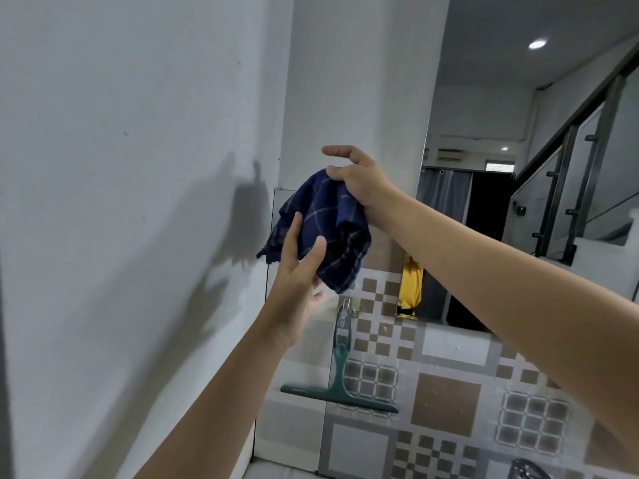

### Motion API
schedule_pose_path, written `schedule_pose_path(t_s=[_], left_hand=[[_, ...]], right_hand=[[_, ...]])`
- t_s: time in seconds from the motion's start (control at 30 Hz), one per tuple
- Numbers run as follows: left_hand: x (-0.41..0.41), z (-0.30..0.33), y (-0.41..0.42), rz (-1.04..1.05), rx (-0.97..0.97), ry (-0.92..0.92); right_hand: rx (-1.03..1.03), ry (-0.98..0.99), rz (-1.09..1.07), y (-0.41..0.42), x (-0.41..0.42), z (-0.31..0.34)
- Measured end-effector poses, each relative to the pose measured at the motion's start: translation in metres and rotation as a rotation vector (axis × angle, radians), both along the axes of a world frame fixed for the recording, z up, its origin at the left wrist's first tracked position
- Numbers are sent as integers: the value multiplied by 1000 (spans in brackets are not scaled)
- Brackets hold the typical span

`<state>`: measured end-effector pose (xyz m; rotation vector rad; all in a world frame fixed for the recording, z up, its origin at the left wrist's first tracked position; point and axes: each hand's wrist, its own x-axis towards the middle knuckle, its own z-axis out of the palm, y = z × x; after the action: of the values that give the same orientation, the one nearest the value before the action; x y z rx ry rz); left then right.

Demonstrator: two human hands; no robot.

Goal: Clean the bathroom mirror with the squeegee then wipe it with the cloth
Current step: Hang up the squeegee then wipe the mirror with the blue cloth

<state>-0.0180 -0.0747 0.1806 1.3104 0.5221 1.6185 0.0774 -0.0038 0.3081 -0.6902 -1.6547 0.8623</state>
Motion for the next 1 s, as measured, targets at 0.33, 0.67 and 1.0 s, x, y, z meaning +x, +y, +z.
schedule_pose_path(t_s=[0.33,0.67,1.0], left_hand=[[20,24,-59,23,-73,-7],[70,41,-89,566,51,598],[127,62,-126,631,368,834]], right_hand=[[-127,-111,-18,-73,84,-42],[56,-101,41,-122,189,-69],[218,-117,46,-161,265,-85]])
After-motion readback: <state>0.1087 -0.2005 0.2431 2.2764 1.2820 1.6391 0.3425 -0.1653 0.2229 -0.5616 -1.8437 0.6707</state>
